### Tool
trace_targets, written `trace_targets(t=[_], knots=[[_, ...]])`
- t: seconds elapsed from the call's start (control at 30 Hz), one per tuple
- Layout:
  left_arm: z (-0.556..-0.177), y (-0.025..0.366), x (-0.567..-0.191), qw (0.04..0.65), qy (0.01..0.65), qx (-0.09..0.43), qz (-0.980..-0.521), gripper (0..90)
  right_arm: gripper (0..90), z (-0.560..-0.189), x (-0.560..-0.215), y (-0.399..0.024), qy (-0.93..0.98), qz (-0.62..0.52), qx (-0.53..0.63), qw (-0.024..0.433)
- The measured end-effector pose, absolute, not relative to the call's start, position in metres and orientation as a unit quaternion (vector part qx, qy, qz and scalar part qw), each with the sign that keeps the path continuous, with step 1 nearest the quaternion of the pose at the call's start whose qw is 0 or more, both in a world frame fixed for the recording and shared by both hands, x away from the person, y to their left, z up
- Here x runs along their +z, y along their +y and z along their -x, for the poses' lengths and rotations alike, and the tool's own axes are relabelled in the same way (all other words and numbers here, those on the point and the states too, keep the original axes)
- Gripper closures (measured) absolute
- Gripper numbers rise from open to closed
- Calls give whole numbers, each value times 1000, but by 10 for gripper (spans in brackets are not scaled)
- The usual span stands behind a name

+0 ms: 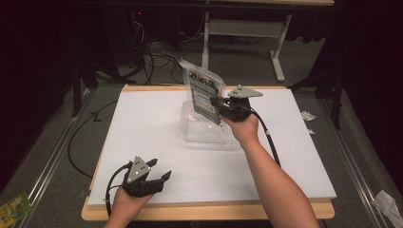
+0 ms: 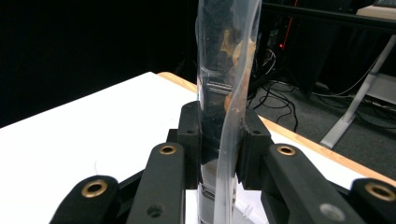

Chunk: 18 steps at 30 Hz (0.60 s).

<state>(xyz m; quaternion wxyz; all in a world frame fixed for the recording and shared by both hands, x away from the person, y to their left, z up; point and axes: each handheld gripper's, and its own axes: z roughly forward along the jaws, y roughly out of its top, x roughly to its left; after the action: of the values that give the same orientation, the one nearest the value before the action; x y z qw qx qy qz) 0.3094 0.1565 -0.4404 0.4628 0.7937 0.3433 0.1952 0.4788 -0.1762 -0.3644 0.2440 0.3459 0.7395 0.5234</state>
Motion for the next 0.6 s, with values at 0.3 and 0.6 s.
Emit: trace_targets(t=[0.3, 0.6], knots=[[-310, 156, -441, 461, 341, 194, -796, 331, 759, -476, -380, -174, 741, -350, 522, 237], [-309, 153, -441, 459, 339, 191, -799, 332, 759, -472, -392, -184, 738, -363, 522, 227]])
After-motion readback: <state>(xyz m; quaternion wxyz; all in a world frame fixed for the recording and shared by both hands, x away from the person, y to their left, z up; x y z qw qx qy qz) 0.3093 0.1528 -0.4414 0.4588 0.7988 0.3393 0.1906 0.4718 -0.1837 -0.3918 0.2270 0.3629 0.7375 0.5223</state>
